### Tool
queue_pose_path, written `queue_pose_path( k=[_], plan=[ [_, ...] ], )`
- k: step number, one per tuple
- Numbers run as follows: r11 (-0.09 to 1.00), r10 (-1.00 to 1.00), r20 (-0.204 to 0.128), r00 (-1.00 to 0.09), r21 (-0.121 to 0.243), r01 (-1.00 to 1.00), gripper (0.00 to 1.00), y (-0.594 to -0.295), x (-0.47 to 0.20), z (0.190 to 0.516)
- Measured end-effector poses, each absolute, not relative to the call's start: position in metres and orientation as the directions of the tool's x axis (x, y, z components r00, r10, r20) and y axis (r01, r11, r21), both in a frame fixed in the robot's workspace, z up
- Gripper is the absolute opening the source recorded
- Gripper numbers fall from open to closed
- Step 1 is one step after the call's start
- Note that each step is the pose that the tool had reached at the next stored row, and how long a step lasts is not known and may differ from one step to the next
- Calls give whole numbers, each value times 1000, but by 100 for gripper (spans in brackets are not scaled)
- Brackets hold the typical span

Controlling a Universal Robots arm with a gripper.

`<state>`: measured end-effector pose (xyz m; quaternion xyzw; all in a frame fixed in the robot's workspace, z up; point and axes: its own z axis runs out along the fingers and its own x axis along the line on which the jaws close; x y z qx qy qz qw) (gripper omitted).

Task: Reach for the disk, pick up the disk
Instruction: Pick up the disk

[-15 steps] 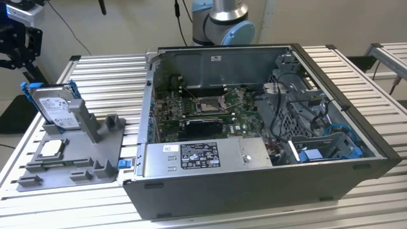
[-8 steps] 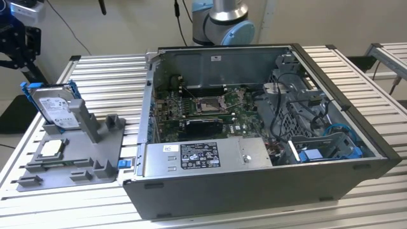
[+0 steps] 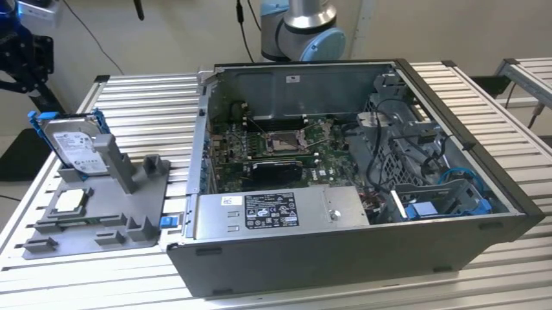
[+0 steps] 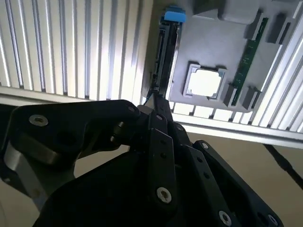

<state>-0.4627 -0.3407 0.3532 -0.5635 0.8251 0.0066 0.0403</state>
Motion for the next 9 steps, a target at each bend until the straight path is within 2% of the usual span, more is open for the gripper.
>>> queue_pose_path(
  k=[4,9],
  plan=[
    [321,-945,-74,-318,-34,-946,0,-341,-463,353],
    [279,-958,-68,-278,-15,-960,0,-341,-463,352]
  ],
)
